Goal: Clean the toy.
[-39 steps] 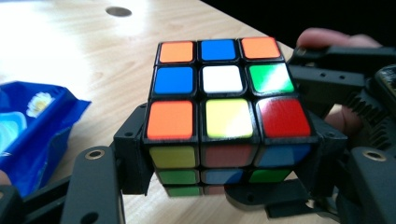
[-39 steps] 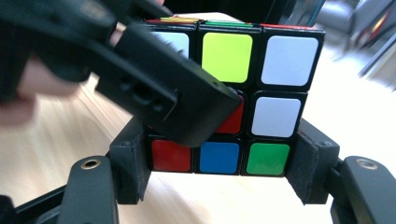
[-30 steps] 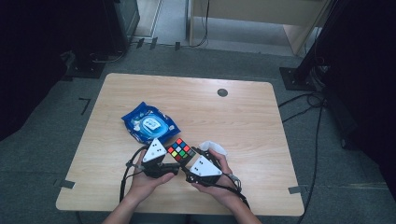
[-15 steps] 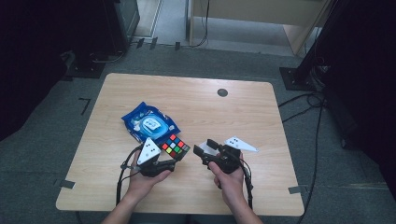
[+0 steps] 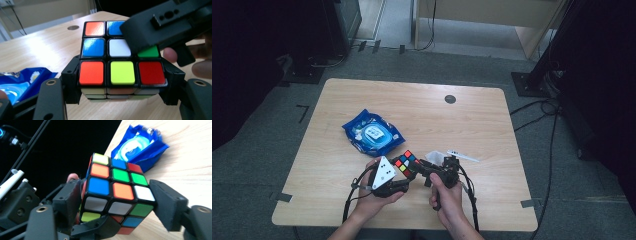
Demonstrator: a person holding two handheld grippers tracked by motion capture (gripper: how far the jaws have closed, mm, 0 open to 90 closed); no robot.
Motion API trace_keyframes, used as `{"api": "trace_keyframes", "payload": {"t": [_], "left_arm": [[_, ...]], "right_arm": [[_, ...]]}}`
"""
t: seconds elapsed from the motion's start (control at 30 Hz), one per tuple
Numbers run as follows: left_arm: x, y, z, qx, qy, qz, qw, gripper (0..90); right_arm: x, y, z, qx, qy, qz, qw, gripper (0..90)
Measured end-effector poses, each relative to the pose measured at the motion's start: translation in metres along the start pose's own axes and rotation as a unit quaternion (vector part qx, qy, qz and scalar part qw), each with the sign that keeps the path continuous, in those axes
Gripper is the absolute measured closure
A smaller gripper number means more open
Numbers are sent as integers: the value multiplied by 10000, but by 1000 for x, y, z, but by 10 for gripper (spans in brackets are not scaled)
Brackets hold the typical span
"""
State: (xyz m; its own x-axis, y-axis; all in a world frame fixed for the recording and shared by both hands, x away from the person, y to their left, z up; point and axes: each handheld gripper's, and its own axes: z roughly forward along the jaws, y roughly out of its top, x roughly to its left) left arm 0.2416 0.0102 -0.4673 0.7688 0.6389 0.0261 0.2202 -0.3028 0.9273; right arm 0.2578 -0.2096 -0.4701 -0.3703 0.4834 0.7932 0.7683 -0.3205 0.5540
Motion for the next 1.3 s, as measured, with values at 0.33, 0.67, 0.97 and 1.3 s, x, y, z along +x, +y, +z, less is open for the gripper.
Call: {"api": "trace_keyframes", "payload": {"t": [0.33, 0.67, 0.97, 1.3], "left_arm": [[0, -1, 2, 191, -29, 80, 9998, 341], [23, -3, -3, 243, 82, -417, 9988, 342], [23, -6, 2, 362, 82, -384, 9986, 342], [21, -8, 1, 373, 53, -344, 9987, 342]], "right_arm": [[35, -9, 2, -12, -1147, -2282, 9668, 343], [19, 32, -41, -640, -1473, -2830, 9456, 323], [-57, 27, -20, 447, -2837, -2614, 9215, 430], [-71, 17, -7, 898, -3037, -2763, 9074, 776]]}}
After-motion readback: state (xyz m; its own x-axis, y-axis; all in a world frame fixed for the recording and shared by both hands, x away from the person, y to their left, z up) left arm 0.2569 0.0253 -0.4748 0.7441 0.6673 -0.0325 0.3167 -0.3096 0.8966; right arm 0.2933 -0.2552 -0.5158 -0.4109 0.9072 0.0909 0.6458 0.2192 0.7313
